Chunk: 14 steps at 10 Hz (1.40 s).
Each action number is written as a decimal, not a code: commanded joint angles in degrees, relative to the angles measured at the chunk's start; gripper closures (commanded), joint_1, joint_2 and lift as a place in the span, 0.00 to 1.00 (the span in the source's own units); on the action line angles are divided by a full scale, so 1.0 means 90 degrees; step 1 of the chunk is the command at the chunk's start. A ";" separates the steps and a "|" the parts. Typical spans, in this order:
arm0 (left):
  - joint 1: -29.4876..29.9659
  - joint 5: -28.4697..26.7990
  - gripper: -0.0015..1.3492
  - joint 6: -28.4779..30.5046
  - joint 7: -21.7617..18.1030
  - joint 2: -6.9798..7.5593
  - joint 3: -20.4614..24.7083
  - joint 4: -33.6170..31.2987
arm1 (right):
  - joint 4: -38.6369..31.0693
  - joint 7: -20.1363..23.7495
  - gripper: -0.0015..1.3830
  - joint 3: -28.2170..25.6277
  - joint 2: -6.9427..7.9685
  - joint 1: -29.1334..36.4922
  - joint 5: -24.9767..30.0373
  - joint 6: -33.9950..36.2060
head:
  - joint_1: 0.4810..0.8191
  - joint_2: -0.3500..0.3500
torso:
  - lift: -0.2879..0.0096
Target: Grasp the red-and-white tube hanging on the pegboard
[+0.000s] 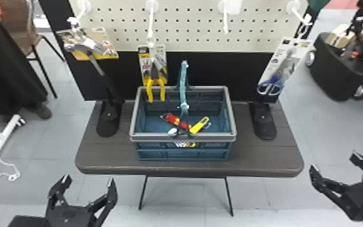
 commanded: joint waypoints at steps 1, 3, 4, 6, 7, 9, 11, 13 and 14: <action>0.0004 0.0000 0.19 0.0000 0.0000 0.0009 0.0000 0.0000 | -0.0010 0.0000 0.17 0.0000 0.0006 0.0009 0.0008 0.0020 | 1.00 0.51 | 0.63; 0.0018 0.0000 0.19 0.0020 0.0000 0.0009 -0.0010 0.0000 | -0.0010 0.0010 0.17 0.0000 0.0006 0.0009 -0.0021 0.0020 | 1.00 0.51 | 0.63; 0.0004 0.0000 0.19 0.0020 0.0000 0.0009 -0.0019 0.0000 | -0.0042 0.0000 0.17 0.0000 0.0006 0.0009 -0.0031 0.0040 | 1.00 0.51 | 0.63; 0.0018 0.0010 0.19 0.0020 0.0000 0.0009 -0.0010 0.0000 | -0.0042 0.0000 0.17 0.0000 0.0006 0.0022 -0.0041 0.0040 | 1.00 0.51 | 0.63; 0.0018 0.0010 0.19 0.0020 0.0000 0.0019 -0.0010 0.0000 | -0.0057 0.0000 0.17 0.0010 0.0006 -0.0019 -0.0070 0.0040 | 1.00 0.51 | 0.63; 0.0004 0.0010 0.19 0.0049 0.0000 0.0029 -0.0019 -0.0016 | -0.0526 0.0010 0.17 0.0010 0.0006 -0.0073 -0.0080 0.0294 | 1.00 0.51 | 0.63; -0.0037 -0.0088 0.19 -0.0010 0.0010 0.0029 -0.0049 -0.0031 | -0.1120 0.0176 0.17 0.0010 0.0006 -0.0292 0.0116 0.0733 | 1.00 0.51 | 0.63; -0.0119 -0.0088 0.19 -0.0010 0.0039 0.0146 -0.0166 -0.0063 | -0.1432 0.0586 0.17 0.0010 0.0006 -0.0798 0.0272 0.1124 | 1.00 0.51 | 0.63; -0.0174 -0.0049 0.19 0.0020 0.0078 0.0263 -0.0244 -0.0063 | -0.1620 0.0743 0.17 0.0000 0.0006 -0.1031 0.0379 0.1358 | 1.00 0.51 | 0.63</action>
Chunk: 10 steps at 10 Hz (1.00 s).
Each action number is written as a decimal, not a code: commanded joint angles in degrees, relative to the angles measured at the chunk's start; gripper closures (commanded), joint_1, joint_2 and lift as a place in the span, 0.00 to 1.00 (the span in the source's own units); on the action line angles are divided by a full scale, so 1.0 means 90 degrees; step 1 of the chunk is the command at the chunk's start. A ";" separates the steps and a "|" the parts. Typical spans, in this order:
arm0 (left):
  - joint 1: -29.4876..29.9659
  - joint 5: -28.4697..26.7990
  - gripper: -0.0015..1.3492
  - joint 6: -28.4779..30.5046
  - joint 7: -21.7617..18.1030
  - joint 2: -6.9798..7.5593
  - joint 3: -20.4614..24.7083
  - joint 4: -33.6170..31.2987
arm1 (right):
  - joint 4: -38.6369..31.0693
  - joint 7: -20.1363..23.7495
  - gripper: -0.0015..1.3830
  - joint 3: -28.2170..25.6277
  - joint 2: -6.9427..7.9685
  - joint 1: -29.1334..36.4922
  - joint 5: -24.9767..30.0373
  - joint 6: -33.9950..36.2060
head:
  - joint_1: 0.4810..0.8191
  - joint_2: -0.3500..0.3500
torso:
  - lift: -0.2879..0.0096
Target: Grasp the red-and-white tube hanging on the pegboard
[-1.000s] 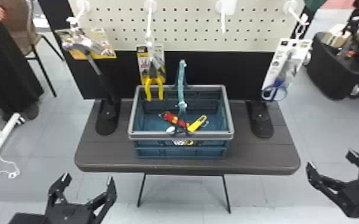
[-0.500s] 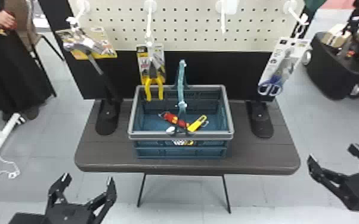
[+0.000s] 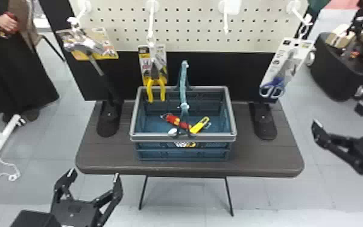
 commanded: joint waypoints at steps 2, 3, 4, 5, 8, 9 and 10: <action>-0.0183 0.0130 0.19 0.0035 0.0168 0.0353 -0.0231 -0.0002 | -0.0640 0.0349 0.17 -0.0014 0.0006 -0.0476 0.0202 0.0712 | 1.00 0.51 | 0.63; -0.0197 0.0179 0.19 0.0035 0.0266 0.0461 -0.0309 -0.0017 | -0.0812 0.0603 0.17 -0.0014 -0.0107 -0.0736 0.0309 0.1025 | 1.00 0.51 | 0.63; -0.0224 0.0237 0.19 0.0025 0.0324 0.0578 -0.0397 -0.0033 | -0.0905 0.0828 0.17 -0.0014 -0.0195 -0.1051 0.0436 0.1210 | 1.00 0.51 | 0.63; -0.0279 0.0315 0.19 0.0025 0.0412 0.0724 -0.0514 -0.0064 | -0.0983 0.0974 0.17 -0.0014 -0.0283 -0.1351 0.0465 0.1347 | 1.00 0.51 | 0.63; -0.0430 0.0677 0.19 -0.0004 0.0920 0.1310 -0.0973 -0.0158 | -0.1062 0.1579 0.17 -0.0014 -0.0684 -0.2554 0.0719 0.1786 | 1.00 0.51 | 0.63; -0.0498 0.0794 0.19 -0.0024 0.1105 0.1486 -0.1149 -0.0158 | -0.1046 0.1794 0.17 -0.0004 -0.0850 -0.2965 0.0778 0.1952 | 1.00 0.51 | 0.63; -0.0553 0.0882 0.19 -0.0043 0.1213 0.1594 -0.1266 -0.0158 | -0.0983 0.1951 0.17 0.0055 -0.1006 -0.3320 0.0846 0.2079 | 1.00 0.51 | 0.63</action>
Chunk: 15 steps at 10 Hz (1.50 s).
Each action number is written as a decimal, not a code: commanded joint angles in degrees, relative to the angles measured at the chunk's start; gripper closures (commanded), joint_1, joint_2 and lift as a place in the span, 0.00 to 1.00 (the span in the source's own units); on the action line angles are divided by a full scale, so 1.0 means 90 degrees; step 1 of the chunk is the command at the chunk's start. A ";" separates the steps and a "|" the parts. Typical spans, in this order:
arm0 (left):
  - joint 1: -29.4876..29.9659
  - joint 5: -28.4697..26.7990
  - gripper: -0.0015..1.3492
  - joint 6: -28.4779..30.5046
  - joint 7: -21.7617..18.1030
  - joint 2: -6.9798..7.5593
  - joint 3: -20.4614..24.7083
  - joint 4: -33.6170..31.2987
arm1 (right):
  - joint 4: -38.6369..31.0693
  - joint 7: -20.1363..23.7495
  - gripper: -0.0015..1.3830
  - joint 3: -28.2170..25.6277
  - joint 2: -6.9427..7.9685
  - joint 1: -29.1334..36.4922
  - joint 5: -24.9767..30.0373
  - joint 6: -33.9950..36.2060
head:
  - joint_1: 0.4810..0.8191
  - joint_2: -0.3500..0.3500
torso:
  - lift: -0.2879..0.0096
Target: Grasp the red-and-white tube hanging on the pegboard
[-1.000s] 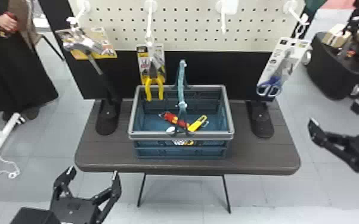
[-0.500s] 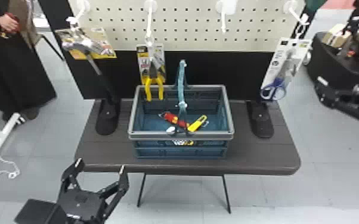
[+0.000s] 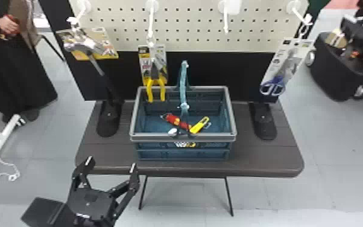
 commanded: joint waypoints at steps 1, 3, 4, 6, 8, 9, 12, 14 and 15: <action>-0.0031 0.0076 0.19 -0.0024 0.0023 0.0097 -0.0092 -0.0001 | 0.0121 0.0120 0.17 0.0203 -0.0228 -0.0564 0.0057 0.0276 | 1.00 0.51 | 0.63; -0.0031 0.0076 0.19 0.0015 0.0023 0.0068 -0.0073 -0.0001 | 0.0652 0.0501 0.17 0.0867 -0.0619 -0.1534 -0.0080 0.0774 | 1.00 0.51 | 0.63; -0.0045 0.0085 0.19 0.0044 0.0023 0.0087 -0.0112 -0.0016 | 0.1121 0.0706 0.17 0.1258 -0.0794 -0.2040 -0.0305 0.0950 | 1.00 0.51 | 0.63; -0.0058 0.0105 0.19 0.0103 0.0023 0.0087 -0.0141 -0.0016 | 0.2184 0.0989 0.17 0.2147 -0.1078 -0.2888 -0.0842 0.1174 | 1.00 0.51 | 0.63; -0.0072 0.0115 0.19 0.0142 0.0023 0.0087 -0.0151 -0.0016 | 0.2918 0.1116 0.17 0.2684 -0.1253 -0.3448 -0.1301 0.1340 | 1.00 0.51 | 0.63; -0.0072 0.0134 0.19 0.0171 0.0023 0.0097 -0.0161 -0.0016 | 0.3387 0.1263 0.17 0.2967 -0.1351 -0.3818 -0.1349 0.1350 | 1.00 0.51 | 0.63; -0.0181 0.0193 0.19 0.0220 0.0023 0.0126 -0.0239 -0.0016 | 0.4668 0.1331 0.17 0.3553 -0.1595 -0.4747 -0.2092 0.1262 | 1.00 0.51 | 0.63; -0.0250 0.0242 0.19 0.0298 0.0023 0.0146 -0.0288 -0.0016 | 0.5074 0.1331 0.17 0.3582 -0.1595 -0.4952 -0.2560 0.1096 | 1.00 0.51 | 0.63; -0.0250 0.0242 0.19 0.0328 0.0023 0.0136 -0.0288 -0.0016 | 0.5246 0.1321 0.17 0.3582 -0.1576 -0.5116 -0.2629 0.1047 | 1.00 0.51 | 0.63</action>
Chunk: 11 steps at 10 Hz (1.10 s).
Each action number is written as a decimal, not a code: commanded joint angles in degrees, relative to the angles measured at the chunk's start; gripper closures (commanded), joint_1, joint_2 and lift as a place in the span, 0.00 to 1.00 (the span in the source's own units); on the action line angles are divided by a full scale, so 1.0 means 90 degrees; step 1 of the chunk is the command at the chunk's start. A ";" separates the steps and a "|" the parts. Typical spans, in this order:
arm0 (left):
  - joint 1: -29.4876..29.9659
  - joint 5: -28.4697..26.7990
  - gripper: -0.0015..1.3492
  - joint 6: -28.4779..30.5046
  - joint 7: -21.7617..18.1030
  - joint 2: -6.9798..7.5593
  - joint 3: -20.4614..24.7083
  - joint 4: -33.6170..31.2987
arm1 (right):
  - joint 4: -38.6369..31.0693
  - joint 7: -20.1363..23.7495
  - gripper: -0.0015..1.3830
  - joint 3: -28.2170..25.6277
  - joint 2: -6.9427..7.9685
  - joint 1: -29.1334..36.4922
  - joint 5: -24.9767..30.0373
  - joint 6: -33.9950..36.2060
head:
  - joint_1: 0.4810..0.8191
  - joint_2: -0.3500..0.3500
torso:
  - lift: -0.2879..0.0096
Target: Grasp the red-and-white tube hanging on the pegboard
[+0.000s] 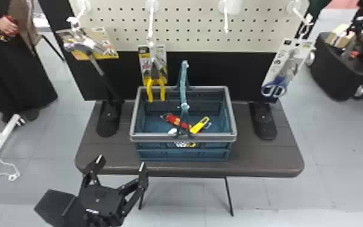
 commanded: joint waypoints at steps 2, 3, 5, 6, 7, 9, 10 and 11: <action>-0.0081 0.0004 0.19 0.0054 0.0000 -0.0006 -0.0030 0.0000 | 0.0440 -0.0037 0.37 0.0001 0.0087 -0.0326 -0.0258 -0.0159 | 1.00 0.51 | 0.63; -0.0081 0.0004 0.19 0.0054 -0.0010 -0.0006 -0.0040 0.0016 | 0.0456 -0.0057 0.59 0.0040 0.0096 -0.0354 -0.0298 -0.0159 | 1.00 0.51 | 0.63; -0.0067 0.0004 0.19 0.0074 -0.0010 -0.0006 -0.0040 0.0016 | 0.0487 -0.0086 0.71 0.0050 0.0096 -0.0354 -0.0395 -0.0159 | 1.00 0.51 | 0.63; -0.0081 0.0014 0.19 0.0074 -0.0010 -0.0006 -0.0040 0.0016 | 0.0503 -0.0086 0.76 0.0060 0.0106 -0.0340 -0.0493 -0.0149 | 1.00 0.51 | 0.63; -0.0067 0.0014 0.19 0.0074 -0.0010 -0.0006 -0.0040 0.0016 | 0.0518 -0.0086 0.76 0.0118 0.0116 -0.0326 -0.0571 -0.0130 | 1.00 0.51 | 0.63; -0.0067 0.0014 0.19 0.0093 -0.0010 -0.0006 -0.0040 0.0016 | 0.0518 -0.0125 0.93 0.0157 0.0116 -0.0313 -0.0581 -0.0139 | 1.00 0.51 | 0.63; -0.0067 0.0014 0.19 0.0084 -0.0020 -0.0006 -0.0040 0.0031 | 0.0534 -0.0135 0.93 0.0157 0.0116 -0.0299 -0.0600 -0.0139 | 1.00 0.51 | 0.63; -0.0053 0.0004 0.19 0.0084 -0.0020 -0.0006 -0.0040 0.0031 | 0.0565 -0.0164 0.93 0.0157 0.0116 -0.0299 -0.0649 -0.0169 | 1.00 0.51 | 0.63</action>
